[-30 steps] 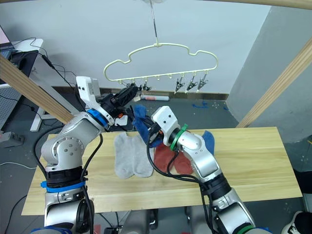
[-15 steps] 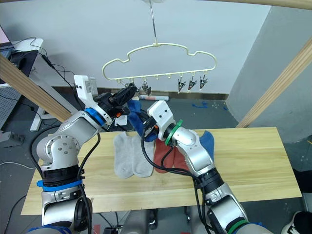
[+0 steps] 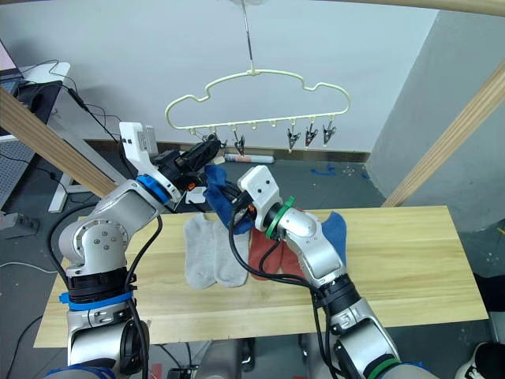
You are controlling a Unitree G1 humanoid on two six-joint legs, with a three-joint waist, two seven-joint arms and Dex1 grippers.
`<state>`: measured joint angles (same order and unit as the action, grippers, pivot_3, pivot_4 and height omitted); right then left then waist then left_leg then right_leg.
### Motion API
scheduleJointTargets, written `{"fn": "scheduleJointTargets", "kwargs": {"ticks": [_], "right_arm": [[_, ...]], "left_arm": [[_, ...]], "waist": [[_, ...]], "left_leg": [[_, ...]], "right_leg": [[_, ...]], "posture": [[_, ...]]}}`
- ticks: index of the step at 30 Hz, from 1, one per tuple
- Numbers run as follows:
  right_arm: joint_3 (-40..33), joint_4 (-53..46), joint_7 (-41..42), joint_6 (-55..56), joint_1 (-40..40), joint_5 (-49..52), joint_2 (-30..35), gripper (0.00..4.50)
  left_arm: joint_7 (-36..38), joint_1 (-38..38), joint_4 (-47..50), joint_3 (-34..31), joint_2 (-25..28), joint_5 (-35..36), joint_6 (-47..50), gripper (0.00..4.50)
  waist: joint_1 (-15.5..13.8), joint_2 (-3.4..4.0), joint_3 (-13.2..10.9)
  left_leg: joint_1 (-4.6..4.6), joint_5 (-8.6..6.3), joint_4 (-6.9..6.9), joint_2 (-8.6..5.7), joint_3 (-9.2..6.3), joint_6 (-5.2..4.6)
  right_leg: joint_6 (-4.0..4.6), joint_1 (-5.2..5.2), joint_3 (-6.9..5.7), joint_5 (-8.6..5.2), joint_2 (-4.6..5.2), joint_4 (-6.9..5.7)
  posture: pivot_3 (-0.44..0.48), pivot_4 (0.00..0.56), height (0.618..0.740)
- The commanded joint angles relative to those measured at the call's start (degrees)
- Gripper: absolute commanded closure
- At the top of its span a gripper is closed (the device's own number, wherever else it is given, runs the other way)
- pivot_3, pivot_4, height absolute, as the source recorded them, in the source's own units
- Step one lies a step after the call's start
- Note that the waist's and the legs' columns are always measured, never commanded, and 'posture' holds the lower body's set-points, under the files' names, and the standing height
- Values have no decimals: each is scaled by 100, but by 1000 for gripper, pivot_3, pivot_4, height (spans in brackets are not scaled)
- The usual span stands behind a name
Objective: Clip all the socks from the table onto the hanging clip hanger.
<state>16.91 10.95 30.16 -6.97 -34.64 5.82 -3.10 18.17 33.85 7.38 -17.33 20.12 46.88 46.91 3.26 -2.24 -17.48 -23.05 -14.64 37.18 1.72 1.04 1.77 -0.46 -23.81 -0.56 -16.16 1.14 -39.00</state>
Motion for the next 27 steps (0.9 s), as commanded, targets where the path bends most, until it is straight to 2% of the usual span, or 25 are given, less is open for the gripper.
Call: {"fn": "scheduleJointTargets", "kwargs": {"ticks": [1, 14, 27], "right_arm": [[-126, 19, 44, -16, -121, 163, -125, 4500], [-536, 324, 168, -168, -470, 450, -213, 4500], [-575, 498, 173, -70, -613, 454, -314, 4500]], "left_arm": [[44, -28, 231, -130, 66, 166, -4, 4208], [68, -64, 256, -107, 97, 206, 38, 4208], [-78, -121, 324, -120, 76, 292, 116, 4208]], "waist": [[-1, 0, 0], [-4, -1, 1], [-4, -1, 1]], "left_leg": [[0, 1, 0, 0, -1, 1], [-2, 2, 4, -1, -7, 2], [-4, 2, 10, -1, -9, 2]], "right_leg": [[0, 1, -1, 0, 0, 0], [2, 3, -7, 1, 0, -1], [2, 3, -8, 1, 0, -4]], "posture": [[-84, 268, 740], [-80, 271, 740], [-72, 272, 740]]}}
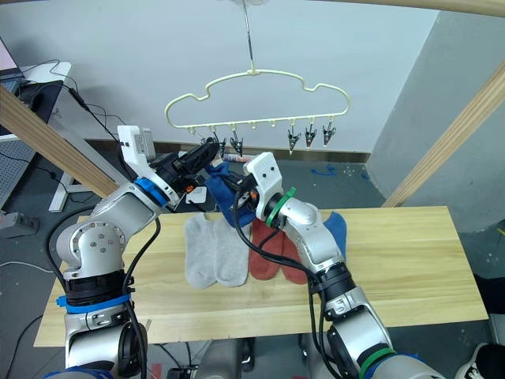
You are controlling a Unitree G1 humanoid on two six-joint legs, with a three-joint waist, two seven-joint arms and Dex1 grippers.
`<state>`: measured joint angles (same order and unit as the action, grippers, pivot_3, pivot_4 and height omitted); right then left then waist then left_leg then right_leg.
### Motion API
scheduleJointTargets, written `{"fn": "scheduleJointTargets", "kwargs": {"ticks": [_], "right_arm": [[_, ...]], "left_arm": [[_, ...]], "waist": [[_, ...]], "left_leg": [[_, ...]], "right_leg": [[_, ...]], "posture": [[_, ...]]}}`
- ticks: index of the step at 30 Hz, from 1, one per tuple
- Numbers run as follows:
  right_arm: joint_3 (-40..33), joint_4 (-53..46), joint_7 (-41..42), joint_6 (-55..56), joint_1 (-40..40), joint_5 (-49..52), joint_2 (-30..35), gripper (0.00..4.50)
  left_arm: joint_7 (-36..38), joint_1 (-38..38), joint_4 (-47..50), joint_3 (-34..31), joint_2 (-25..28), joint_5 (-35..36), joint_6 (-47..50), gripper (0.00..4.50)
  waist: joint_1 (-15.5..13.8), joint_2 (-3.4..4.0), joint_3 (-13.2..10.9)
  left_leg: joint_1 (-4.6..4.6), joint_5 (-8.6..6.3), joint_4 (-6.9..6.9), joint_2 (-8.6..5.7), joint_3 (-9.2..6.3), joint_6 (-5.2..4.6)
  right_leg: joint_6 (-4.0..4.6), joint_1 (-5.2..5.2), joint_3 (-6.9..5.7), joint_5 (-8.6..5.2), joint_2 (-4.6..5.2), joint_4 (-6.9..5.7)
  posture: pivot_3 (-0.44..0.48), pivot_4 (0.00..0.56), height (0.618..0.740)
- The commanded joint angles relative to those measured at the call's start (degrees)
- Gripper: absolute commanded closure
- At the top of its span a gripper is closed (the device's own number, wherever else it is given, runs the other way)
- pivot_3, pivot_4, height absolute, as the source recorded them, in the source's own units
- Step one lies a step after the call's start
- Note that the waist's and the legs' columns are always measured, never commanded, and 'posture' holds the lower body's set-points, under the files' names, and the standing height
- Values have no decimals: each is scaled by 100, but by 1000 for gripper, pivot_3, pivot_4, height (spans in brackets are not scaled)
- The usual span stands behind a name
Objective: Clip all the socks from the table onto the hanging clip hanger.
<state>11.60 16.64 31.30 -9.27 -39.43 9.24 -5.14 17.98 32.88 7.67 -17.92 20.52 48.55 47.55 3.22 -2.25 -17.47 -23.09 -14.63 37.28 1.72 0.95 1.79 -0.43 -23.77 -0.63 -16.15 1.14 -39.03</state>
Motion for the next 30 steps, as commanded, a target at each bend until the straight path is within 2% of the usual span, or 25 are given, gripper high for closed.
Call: {"fn": "scheduleJointTargets", "kwargs": {"ticks": [1, 2, 3, 4, 10, 16, 30], "right_arm": [[-49, -67, 53, 167, -137, 109, -118, 4500], [-55, -67, 49, 174, -138, 107, -125, 4500], [-62, -64, 44, 183, -142, 105, -136, 4500], [-70, -57, 38, 193, -150, 103, -145, 4500], [-88, -29, 40, 238, -191, 96, -166, 4500], [-24, -2, 97, 289, -194, 40, -129, 4500], [119, 98, 33, 414, -111, -222, -79, 4500]], "left_arm": [[-78, -28, 290, -86, 22, 153, 57, 4208], [-117, -33, 288, -114, 10, 182, 74, 4208], [-135, -37, 285, -128, 15, 187, 83, 3648], [-140, -41, 283, -133, 24, 198, 97, 3495], [17, -237, 463, -77, 206, 247, 255, 1825], [292, -644, 853, 45, 499, 98, 201, 1825], [298, -922, 1029, 94, 590, -123, -12, 1825]], "waist": [[0, 0, 0], [0, 0, 0], [0, 0, 0], [0, 0, 0], [2, 0, 0], [-6, 0, 1], [-19, 0, 1]], "left_leg": [[0, 0, 0, 0, 0, 0], [0, 0, 0, 0, -1, 0], [0, 0, 1, 0, -1, 0], [0, 0, 1, 0, -1, 0], [0, 0, 4, 0, -1, 0], [-1, 0, 5, 0, -2, 0], [-30, -1, 67, -1, -32, -3]], "right_leg": [[0, 0, 0, 0, 0, 0], [0, 0, 0, 0, 0, 0], [0, 0, 0, 0, 0, 0], [0, 0, 0, 0, 0, -1], [1, 0, -1, 0, 0, -3], [1, 0, -1, 1, 0, -3], [25, 4, -21, 15, -1, -12]], "posture": [[-72, 272, 740], [-71, 273, 740], [-71, 273, 740], [-71, 272, 740], [-70, 271, 740], [-62, 272, 740], [-57, 274, 740]]}}
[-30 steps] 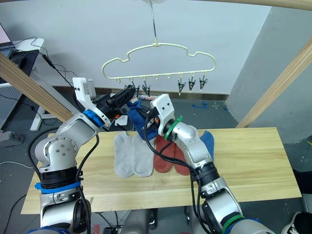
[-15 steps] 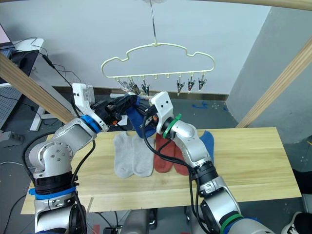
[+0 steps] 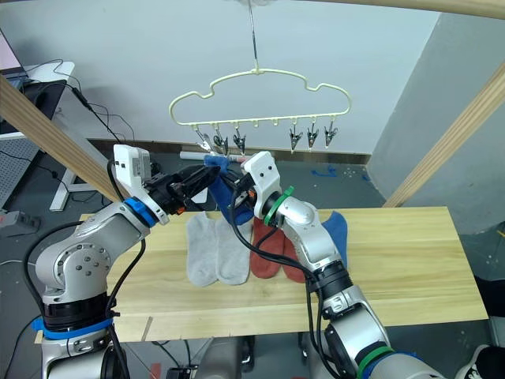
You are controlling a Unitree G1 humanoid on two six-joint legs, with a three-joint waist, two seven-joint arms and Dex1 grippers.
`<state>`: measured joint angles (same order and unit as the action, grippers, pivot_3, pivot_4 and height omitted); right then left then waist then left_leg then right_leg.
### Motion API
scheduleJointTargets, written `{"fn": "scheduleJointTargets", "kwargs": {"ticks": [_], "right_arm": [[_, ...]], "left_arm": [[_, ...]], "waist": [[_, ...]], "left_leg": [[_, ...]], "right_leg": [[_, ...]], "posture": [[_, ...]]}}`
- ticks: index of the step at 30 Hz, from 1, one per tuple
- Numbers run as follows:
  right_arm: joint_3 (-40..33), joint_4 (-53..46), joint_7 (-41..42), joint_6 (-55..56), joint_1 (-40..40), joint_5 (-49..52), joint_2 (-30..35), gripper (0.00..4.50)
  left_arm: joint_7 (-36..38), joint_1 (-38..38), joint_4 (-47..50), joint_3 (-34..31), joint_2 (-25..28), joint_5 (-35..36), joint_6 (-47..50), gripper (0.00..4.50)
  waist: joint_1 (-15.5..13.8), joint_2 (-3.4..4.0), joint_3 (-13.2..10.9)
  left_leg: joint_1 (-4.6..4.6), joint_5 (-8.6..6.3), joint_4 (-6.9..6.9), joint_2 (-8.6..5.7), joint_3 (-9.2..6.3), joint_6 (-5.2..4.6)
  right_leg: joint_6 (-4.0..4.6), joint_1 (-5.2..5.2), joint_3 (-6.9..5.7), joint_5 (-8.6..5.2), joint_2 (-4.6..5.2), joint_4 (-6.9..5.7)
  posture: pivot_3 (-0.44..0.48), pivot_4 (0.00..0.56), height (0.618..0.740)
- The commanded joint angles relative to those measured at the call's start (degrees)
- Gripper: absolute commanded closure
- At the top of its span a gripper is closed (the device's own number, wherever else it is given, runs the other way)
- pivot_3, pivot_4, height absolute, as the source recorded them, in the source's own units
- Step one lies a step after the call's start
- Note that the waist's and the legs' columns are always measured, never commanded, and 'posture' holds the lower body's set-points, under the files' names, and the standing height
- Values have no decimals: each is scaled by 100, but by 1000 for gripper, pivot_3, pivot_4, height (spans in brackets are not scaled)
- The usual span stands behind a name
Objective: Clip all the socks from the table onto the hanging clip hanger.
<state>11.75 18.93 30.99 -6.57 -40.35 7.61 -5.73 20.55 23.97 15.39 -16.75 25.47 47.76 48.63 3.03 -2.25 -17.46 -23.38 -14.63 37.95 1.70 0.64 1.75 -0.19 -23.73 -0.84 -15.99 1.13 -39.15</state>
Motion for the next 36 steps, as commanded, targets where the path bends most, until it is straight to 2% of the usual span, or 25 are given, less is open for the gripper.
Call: {"fn": "scheduleJointTargets", "kwargs": {"ticks": [1, 17, 24, 30, 34, 36], "right_arm": [[141, -163, 86, 131, 13, -75, -1, 4500], [724, -783, 308, -129, 516, -464, 469, 4500], [1036, -2660, 665, -1697, 1339, -445, 1493, 4500], [214, -4575, 179, -3588, 2458, -535, 2622, 4500], [-102, -5051, -160, -4037, 3000, -826, 3233, 4500], [-273, -5158, -392, -4131, 3243, -942, 3334, 4500]], "left_arm": [[47, -51, 268, -23, 102, -46, -125, 1825], [240, -128, 311, 32, 239, -178, -259, 1825], [542, -312, 419, 224, 426, -640, -811, 1825], [928, -628, 553, 446, 563, -1125, -1408, 1825], [1053, -738, 552, 523, 561, -1292, -1634, 1825], [1075, -754, 534, 544, 537, -1338, -1695, 1825]], "waist": [[0, 0, 0], [-7, 0, 0], [-54, 0, 0], [-111, 2, 0], [-119, 2, 0], [-113, 2, 0]], "left_leg": [[0, 0, 0, 0, -1, 0], [-4, 0, 0, 0, -6, 0], [-10, -1, 1, -1, -7, -1], [-11, -1, -1, -1, -15, -1], [-12, -1, 1, -2, -14, -2], [-12, -1, -1, -1, -19, -2]], "right_leg": [[0, 0, -1, 0, -1, -1], [0, -1, -5, 0, -1, 1], [0, -1, -6, 0, -1, 10], [0, -1, -11, 0, -1, 7], [-1, 0, -10, -1, -1, 9], [-1, -1, -12, -1, -5, 6]], "posture": [[-58, 275, 740], [-62, 276, 740], [-62, 278, 740], [-71, 290, 740], [-80, 297, 740], [-88, 302, 740]]}}
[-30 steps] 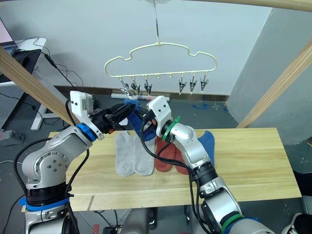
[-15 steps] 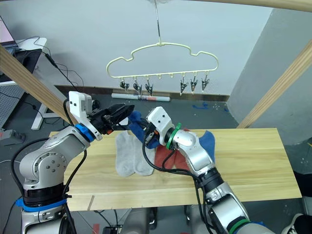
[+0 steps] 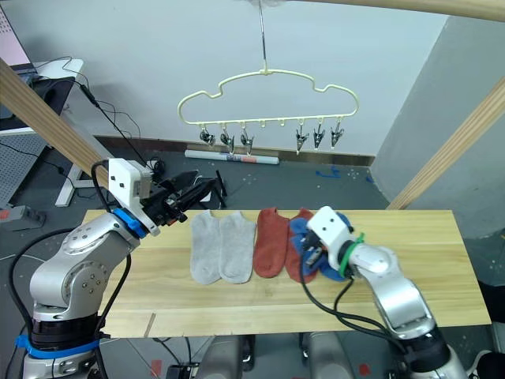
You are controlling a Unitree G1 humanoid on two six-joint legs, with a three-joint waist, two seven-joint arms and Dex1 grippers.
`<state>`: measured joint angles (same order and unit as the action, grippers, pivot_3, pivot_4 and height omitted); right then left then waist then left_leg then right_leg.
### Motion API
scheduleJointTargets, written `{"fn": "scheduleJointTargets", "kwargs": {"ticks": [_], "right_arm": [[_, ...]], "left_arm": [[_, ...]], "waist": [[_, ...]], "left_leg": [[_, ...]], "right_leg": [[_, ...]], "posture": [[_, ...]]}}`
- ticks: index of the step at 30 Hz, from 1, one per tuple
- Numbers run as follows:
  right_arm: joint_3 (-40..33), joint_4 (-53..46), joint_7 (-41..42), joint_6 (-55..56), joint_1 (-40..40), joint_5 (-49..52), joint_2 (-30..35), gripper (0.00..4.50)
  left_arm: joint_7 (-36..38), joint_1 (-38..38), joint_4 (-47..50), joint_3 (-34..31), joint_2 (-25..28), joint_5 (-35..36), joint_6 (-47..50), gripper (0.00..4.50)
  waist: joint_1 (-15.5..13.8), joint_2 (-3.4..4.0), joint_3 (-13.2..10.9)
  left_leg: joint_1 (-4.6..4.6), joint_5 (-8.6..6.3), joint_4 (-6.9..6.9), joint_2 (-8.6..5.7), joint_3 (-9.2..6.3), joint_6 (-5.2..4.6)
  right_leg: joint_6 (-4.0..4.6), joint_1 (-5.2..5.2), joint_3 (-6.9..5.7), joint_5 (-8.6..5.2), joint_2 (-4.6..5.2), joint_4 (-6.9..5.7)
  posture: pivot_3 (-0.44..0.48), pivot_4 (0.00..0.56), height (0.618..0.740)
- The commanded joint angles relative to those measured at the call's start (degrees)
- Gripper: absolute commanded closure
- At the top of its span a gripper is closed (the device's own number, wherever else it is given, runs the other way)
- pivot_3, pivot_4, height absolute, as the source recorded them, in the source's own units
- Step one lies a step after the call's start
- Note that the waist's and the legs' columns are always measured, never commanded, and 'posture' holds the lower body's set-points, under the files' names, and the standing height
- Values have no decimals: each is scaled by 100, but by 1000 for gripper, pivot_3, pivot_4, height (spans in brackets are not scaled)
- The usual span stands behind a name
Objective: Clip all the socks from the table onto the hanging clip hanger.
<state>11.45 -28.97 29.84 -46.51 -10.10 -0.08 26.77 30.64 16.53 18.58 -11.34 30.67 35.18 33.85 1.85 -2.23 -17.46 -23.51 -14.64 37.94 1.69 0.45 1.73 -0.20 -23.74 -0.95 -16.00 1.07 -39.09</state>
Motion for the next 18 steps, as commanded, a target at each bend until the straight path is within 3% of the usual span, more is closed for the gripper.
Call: {"fn": "scheduleJointTargets", "kwargs": {"ticks": [1, 7, 13, 18], "right_arm": [[-323, -384, -422, -189, 337, -227, 61, 4500], [-464, -556, -1006, -288, 779, -704, 199, 4500], [-938, -1916, -531, -1407, 1063, -313, 608, 4500], [-1144, -2338, -400, -1946, 1030, -153, 894, 4500]], "left_arm": [[75, -9, 203, 22, 2, -107, -255, 1825], [54, 1, 184, 101, -83, -218, -380, 1825], [47, -77, 253, 55, -88, -238, -422, 1825], [28, -125, 286, 72, -116, -239, -440, 1825]], "waist": [[11, 0, 0], [10, 1, -1], [7, 6, -4], [7, 6, -4]], "left_leg": [[0, 0, -1, 2, -1, 0], [0, 1, 1, -2, 2, 0], [0, 1, -2, -2, 1, 0], [0, 0, 0, -3, 2, -1]], "right_leg": [[0, 0, -1, 0, -2, 0], [-2, 1, 3, -1, -2, -1], [-4, 0, 4, -2, -3, 1], [-8, 2, 5, -5, -4, 5]], "posture": [[-88, 302, 740], [-81, 308, 740], [-93, 316, 740], [-110, 313, 740]]}}
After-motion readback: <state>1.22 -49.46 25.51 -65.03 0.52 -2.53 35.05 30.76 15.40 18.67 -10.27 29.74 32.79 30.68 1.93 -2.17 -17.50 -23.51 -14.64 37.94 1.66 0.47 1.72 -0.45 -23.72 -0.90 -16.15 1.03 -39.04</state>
